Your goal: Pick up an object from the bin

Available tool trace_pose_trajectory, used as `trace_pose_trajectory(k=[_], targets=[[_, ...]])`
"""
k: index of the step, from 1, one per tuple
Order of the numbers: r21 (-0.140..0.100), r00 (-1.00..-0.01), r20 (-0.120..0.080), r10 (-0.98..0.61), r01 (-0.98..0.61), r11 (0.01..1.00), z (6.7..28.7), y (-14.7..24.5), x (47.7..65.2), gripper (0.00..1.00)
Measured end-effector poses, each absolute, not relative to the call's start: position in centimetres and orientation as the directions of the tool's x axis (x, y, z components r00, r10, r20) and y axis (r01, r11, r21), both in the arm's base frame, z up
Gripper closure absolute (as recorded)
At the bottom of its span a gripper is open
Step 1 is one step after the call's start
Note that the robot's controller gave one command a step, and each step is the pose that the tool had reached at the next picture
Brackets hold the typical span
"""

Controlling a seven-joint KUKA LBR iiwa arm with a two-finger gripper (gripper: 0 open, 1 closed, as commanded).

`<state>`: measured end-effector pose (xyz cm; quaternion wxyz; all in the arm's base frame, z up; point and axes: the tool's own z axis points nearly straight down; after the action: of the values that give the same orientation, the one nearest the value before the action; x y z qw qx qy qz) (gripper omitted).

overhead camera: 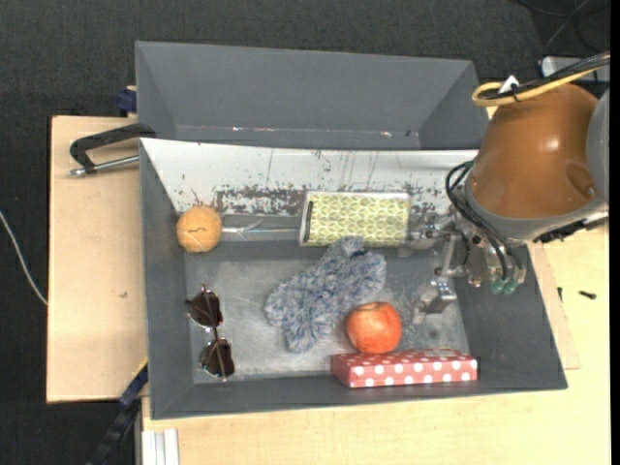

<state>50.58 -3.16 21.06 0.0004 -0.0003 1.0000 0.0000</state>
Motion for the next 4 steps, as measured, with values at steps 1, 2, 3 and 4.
trace_pose_trajectory(k=[1, 2, 3, 4], targets=[[0.0, -1.0, -0.001, 0.0, 0.0, 1.0, 21.1, -3.2, 50.6, 0.0], [0.0, -0.997, -0.021, -0.073, -0.073, 0.997, 7.5, 0.5, 53.0, 1.0], [0.0, -0.997, -0.021, -0.072, -0.072, 0.997, 7.5, 0.4, 53.0, 1.0], [-0.002, -1.0, 0.001, -0.015, -0.015, 1.0, 8.0, 1.8, 54.5, 1.0]])
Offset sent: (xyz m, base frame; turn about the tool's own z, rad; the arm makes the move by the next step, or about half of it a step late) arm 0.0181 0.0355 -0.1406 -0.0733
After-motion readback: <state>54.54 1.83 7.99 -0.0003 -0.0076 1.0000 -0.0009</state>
